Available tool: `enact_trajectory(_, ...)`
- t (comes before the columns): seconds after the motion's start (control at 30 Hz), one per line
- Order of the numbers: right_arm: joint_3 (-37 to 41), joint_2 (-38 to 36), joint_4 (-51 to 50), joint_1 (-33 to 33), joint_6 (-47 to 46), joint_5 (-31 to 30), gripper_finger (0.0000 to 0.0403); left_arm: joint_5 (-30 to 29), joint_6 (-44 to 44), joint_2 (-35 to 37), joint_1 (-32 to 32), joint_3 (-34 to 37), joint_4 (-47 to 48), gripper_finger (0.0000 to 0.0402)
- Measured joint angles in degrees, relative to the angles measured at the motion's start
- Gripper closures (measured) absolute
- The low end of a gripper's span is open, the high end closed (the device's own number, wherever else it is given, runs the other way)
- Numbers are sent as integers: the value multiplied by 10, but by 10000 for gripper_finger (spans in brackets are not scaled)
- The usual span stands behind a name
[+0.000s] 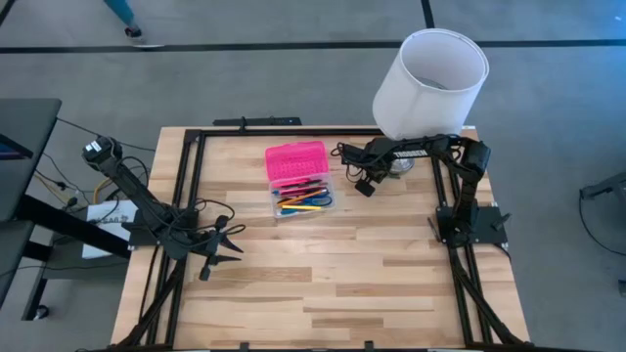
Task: Pick & place school supplies into a supply box
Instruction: Put the green crayon into the pink supply box
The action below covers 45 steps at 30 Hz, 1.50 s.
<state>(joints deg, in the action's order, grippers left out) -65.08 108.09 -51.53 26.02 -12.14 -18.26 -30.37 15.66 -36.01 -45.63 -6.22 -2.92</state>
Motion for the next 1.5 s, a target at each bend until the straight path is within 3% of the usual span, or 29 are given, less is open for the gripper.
enact_trajectory(0.23,0,0,0,-2,-5,2,403,0,0,0,0,0,0,305)
enact_trajectory(0.4,0,0,13,-9,-3,-35,403,0,0,0,0,0,0,305)
enact_trajectory(0.7,0,0,15,-8,2,-3,403,0,0,0,0,0,0,305)
enact_trajectory(1.13,0,0,13,-24,208,13,403,1,16,0,0,0,8,305)
enact_trajectory(1.5,0,0,7,0,280,-16,403,0,91,0,0,19,13,306)
